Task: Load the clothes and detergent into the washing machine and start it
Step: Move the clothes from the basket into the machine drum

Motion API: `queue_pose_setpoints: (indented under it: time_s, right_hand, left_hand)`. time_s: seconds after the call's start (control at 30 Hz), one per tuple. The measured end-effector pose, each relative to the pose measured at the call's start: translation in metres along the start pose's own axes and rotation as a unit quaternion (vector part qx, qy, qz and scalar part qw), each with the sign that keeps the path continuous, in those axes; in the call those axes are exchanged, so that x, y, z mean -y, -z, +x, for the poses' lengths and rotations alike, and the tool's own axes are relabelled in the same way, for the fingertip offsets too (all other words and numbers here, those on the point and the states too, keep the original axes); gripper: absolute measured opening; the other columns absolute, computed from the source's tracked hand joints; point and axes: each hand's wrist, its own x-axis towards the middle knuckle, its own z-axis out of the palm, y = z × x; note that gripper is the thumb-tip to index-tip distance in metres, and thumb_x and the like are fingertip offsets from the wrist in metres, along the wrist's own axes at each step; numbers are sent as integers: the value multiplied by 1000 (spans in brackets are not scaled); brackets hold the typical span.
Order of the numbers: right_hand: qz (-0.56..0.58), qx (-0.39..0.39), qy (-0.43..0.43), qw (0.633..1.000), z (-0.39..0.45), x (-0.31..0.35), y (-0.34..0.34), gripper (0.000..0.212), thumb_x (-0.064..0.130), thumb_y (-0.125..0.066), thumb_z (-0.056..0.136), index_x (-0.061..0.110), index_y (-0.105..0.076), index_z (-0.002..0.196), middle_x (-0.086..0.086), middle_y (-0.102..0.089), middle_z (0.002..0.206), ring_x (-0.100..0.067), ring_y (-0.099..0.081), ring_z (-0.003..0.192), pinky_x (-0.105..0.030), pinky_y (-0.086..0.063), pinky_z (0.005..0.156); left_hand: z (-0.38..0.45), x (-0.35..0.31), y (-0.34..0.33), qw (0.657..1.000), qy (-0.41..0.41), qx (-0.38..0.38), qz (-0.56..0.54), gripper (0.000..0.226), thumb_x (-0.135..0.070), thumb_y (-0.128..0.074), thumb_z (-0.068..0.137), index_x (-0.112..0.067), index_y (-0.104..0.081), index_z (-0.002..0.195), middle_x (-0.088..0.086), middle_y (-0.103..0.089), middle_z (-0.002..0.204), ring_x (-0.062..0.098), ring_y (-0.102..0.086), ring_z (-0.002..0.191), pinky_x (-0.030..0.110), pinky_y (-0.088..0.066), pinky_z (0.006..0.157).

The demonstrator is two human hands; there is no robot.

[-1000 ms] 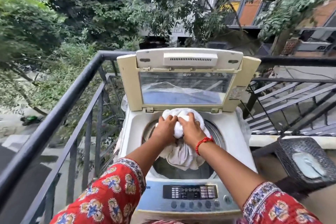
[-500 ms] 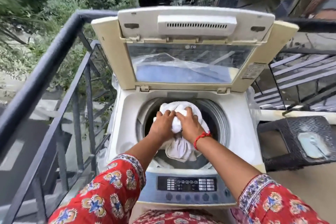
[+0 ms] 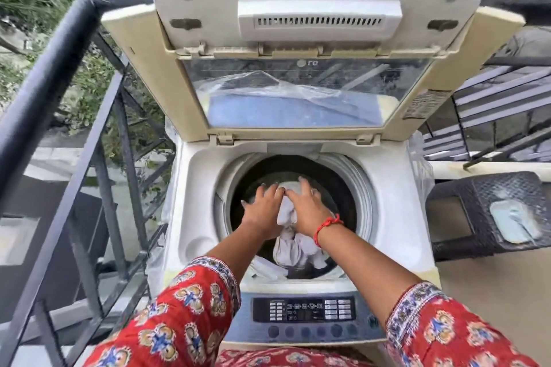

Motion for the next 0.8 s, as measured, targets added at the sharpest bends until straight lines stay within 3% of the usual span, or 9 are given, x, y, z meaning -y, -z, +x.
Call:
queue_pose_setpoints:
  time_s: [0.17,0.37,0.53,0.7,0.8]
  right_hand:
    - [-52,-17,-10,998,-4,-3,5,72,33,-78,76,32,-37,136,-7,-5,158,-40,-21,140,-55,-47,96]
    - [-41,-43,-42,997,-24,-6,14,81,36,-77,78,32,-30,144,-8,-5,160,-40,-18,143,-55,-44,101]
    - [-50,-94,-125,987,-56,-13,27,79,37,-72,83,34,-26,147,-7,-6,160,-37,-19,142,-61,-35,105]
    - [-25,-174,-210,962,-105,-32,38,72,26,-67,86,35,-29,145,-6,-12,156,-34,-22,139,-62,-35,104]
    - [-5,-213,-262,941,-143,-50,40,73,31,-70,84,33,-30,145,-4,-11,157,-33,-21,140,-62,-36,103]
  left_hand:
    - [4,-4,4,1000,-17,1,-8,103,-46,-78,70,-25,-13,147,-6,-8,158,28,-4,146,76,-32,97]
    - [0,-20,16,998,-62,-16,-4,104,-47,-76,74,-27,-8,150,-5,-8,159,28,-3,147,75,-30,99]
    - [-8,-50,34,989,-139,-41,32,104,-41,-75,77,-28,-3,151,-6,-6,160,27,-5,147,71,-32,102]
    - [-25,-98,47,967,-239,-72,47,102,-38,-75,77,-24,-8,151,-2,-16,158,26,-13,146,63,-37,103]
    - [-39,-137,48,948,-299,-84,62,101,-40,-73,79,-26,-4,152,-2,-15,159,27,-16,145,57,-40,103]
